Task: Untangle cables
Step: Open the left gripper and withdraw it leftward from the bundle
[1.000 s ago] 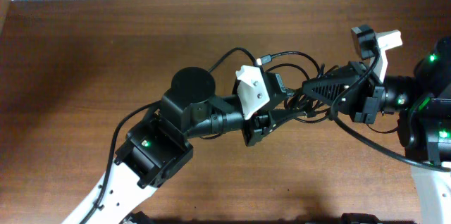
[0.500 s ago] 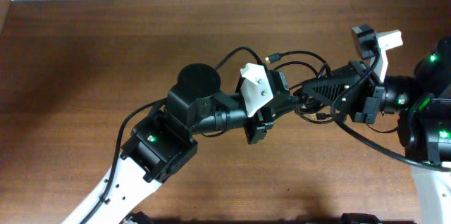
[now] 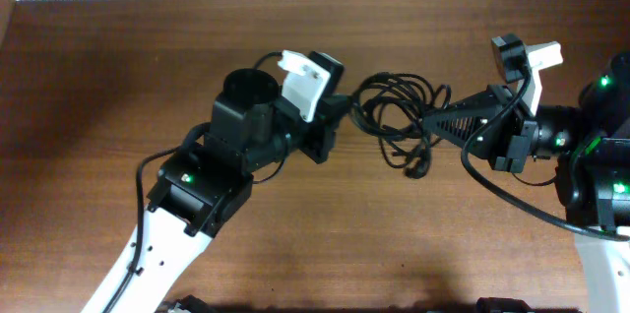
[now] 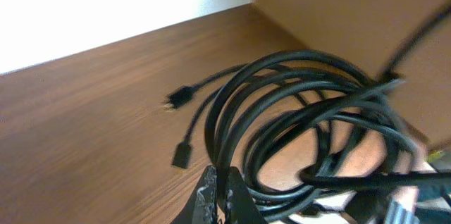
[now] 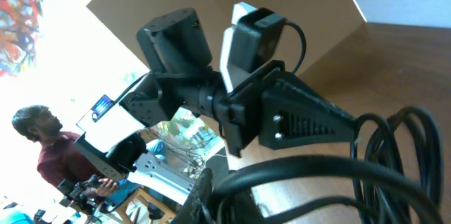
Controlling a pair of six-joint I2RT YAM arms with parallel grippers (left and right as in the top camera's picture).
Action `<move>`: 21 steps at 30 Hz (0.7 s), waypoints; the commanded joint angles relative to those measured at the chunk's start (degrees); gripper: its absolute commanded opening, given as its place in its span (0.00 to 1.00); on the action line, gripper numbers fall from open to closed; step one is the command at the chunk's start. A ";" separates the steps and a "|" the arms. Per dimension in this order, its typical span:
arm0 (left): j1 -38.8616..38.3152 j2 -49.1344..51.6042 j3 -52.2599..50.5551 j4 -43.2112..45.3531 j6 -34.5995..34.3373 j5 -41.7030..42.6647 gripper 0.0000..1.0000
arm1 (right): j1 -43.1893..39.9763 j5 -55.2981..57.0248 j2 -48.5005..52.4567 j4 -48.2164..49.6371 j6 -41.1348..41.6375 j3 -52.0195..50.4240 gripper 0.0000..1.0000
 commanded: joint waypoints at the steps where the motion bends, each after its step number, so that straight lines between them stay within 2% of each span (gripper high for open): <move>1: 2.58 0.31 0.66 -2.73 -4.20 -8.07 0.00 | 0.39 -1.81 -2.01 0.61 -0.61 0.39 0.04; 6: 3.96 0.31 0.66 -8.87 -14.43 -12.61 0.00 | 0.39 -1.81 -2.01 0.63 -0.61 0.39 0.04; 10: 3.93 0.31 0.66 -11.26 -32.17 -11.89 0.00 | 0.39 -1.81 -2.01 0.66 -0.63 0.39 0.04; 15: 4.00 0.31 0.66 -12.17 -44.33 -10.27 0.00 | 0.39 -1.81 -2.01 0.66 -0.61 0.39 0.04; 21: 6.49 0.31 0.66 -18.38 -62.16 -19.93 0.00 | 0.39 -1.81 -2.01 0.63 -0.61 0.39 0.04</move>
